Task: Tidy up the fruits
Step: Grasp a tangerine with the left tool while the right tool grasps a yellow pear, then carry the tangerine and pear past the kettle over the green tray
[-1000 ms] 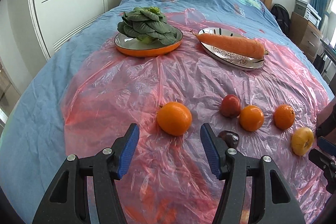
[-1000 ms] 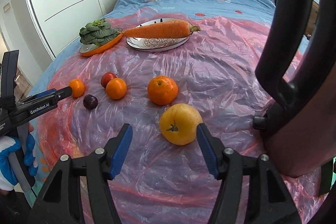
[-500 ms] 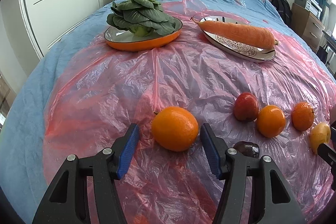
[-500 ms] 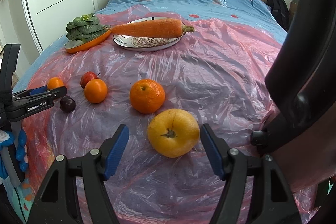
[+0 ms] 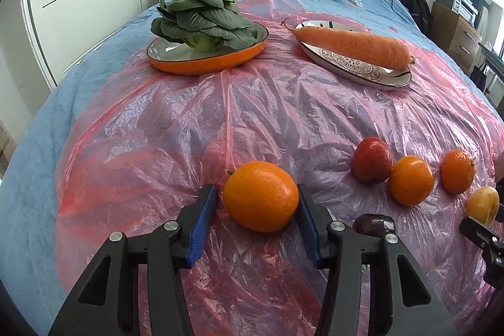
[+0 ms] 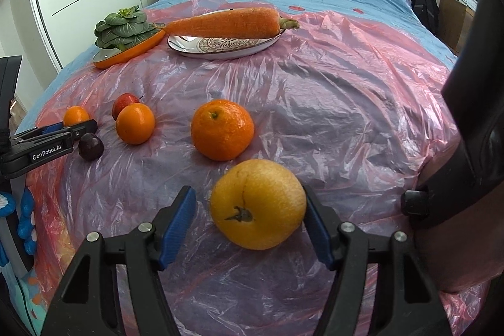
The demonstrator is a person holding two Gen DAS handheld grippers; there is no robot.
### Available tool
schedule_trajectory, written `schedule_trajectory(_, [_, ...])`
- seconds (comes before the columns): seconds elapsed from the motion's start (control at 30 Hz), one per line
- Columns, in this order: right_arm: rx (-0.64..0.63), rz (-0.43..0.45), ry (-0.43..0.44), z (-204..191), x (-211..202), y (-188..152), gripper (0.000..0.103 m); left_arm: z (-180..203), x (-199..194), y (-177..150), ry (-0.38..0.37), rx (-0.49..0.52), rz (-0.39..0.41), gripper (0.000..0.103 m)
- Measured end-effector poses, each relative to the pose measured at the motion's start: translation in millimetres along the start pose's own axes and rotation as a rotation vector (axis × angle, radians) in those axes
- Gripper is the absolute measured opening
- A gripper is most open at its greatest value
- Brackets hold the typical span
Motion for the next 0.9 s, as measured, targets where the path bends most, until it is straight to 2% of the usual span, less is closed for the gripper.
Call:
schedule_trajectory(0.2, [0.022,-0.013,0.011,6.5,4.5,-0.8,0.071,0.7,-1.0,-1.2,-0.007,0.012,0.008,0.037])
schedule_trajectory(0.57, [0.028,0.006,0.025,4.9,-14.4,1.3,0.070,-12.5,-23.3,-5.2,-0.001,-0.015,0.018,0.036])
schedule_trajectory(0.9, [0.038,0.037,0.047,0.5,-65.3,-4.4,0.070,-16.2,-76.5,-10.0,0.013,-0.026,0.057,0.036])
Point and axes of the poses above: each gripper's, at about its wrist camera, not at the fingertips, and x roughly the way its jaws point, z to its right, y to its top, the point moved 2 cm from there along x, roughly the way its jaws point, and after that the axes turned 11 degrees about x, right-handed, at the moved point
